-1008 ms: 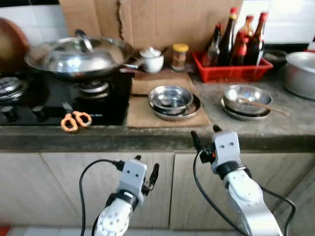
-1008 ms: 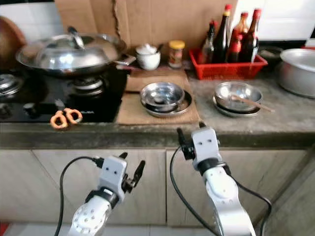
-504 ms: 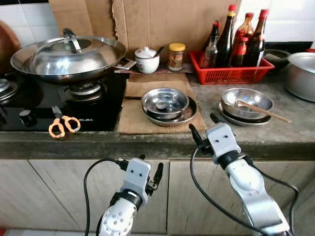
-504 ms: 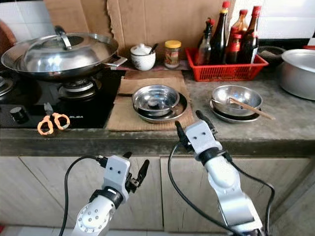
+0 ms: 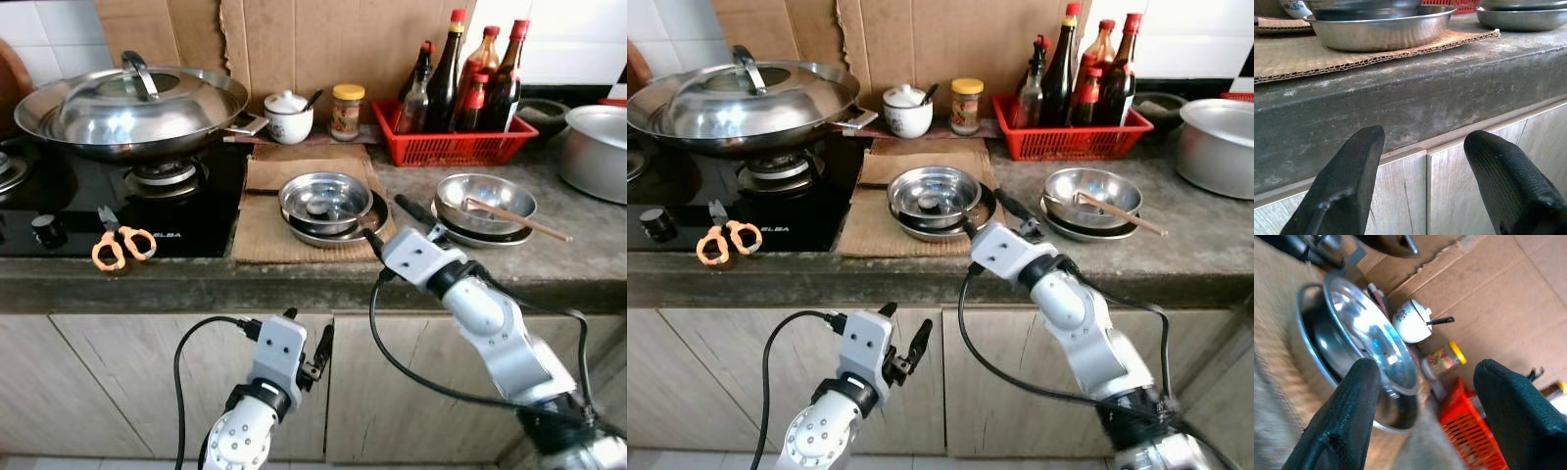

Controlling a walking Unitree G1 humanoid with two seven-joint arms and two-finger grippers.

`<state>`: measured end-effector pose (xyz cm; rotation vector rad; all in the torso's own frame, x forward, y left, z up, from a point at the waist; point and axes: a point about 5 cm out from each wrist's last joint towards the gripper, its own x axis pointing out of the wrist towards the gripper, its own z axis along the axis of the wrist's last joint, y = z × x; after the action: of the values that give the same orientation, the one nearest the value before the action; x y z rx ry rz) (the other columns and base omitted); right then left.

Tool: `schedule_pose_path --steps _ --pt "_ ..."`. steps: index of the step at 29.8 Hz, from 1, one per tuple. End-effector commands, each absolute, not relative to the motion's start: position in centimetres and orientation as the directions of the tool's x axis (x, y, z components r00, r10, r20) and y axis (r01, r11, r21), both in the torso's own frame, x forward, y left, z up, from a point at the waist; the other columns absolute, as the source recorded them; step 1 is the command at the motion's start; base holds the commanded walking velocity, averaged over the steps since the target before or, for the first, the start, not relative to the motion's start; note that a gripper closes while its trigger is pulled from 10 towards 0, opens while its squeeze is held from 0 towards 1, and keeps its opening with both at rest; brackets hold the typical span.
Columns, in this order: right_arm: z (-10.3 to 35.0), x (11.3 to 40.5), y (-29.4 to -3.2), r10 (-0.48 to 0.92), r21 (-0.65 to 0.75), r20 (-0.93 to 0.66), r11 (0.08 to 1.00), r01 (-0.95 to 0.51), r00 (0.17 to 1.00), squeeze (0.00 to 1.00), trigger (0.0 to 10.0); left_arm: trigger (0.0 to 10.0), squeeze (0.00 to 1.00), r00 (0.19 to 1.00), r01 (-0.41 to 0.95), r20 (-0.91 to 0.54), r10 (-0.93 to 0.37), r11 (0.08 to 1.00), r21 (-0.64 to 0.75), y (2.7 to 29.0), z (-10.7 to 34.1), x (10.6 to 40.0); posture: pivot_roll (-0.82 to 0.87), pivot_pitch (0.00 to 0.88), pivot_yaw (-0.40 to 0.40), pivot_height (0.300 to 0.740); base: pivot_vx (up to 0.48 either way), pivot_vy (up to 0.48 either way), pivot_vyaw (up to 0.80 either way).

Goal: Kitchen organization

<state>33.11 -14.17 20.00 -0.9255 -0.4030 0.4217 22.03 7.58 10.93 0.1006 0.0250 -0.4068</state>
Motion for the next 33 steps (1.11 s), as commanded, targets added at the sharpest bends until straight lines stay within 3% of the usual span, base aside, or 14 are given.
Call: schedule_pose_path --steps 1,21,33 --pt "20.1 33.4 -14.0 0.538 -0.853 0.132 0.49 -0.182 0.832 0.0 10.0 10.0 0.0 0.918 0.396 -0.02 -0.396 0.914 0.086 7.3 11.6 21.9 0.13 0.028 -0.068 0.74 0.0 0.0 0.0" --pt "21.1 35.4 -14.3 0.57 -0.936 0.104 0.334 -0.114 0.815 0.0 10.0 10.0 0.0 0.921 0.39 -0.021 -0.39 0.917 0.081 7.1 11.7 21.8 0.13 0.041 -0.079 0.74 0.0 0.0 0.0" --pt "20.9 35.6 -14.2 0.588 -0.948 0.096 0.3 -0.106 0.803 0.0 10.0 10.0 0.0 0.922 0.387 -0.026 -0.386 0.918 0.081 7.1 11.7 21.8 0.13 0.04 -0.076 0.74 0.0 0.0 0.0"
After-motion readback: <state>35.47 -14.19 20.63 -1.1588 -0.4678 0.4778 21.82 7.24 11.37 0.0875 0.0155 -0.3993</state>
